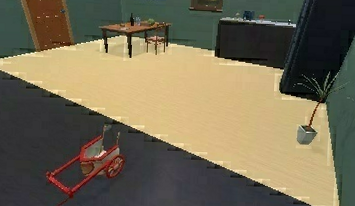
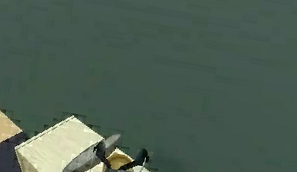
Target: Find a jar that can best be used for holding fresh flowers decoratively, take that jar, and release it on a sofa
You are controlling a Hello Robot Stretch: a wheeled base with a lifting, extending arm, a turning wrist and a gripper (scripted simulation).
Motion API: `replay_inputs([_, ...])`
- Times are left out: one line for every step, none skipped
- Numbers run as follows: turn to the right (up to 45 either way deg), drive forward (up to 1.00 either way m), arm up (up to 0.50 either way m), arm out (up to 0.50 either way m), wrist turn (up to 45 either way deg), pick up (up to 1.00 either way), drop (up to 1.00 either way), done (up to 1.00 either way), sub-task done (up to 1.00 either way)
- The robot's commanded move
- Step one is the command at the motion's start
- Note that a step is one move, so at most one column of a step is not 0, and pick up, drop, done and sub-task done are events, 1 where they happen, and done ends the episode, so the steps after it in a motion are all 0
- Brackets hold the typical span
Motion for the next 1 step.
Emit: replay_inputs([0.0, 0.00, 0.00, 0.00, 15.0, 0.00, 0.00, 0.00, 0.00])
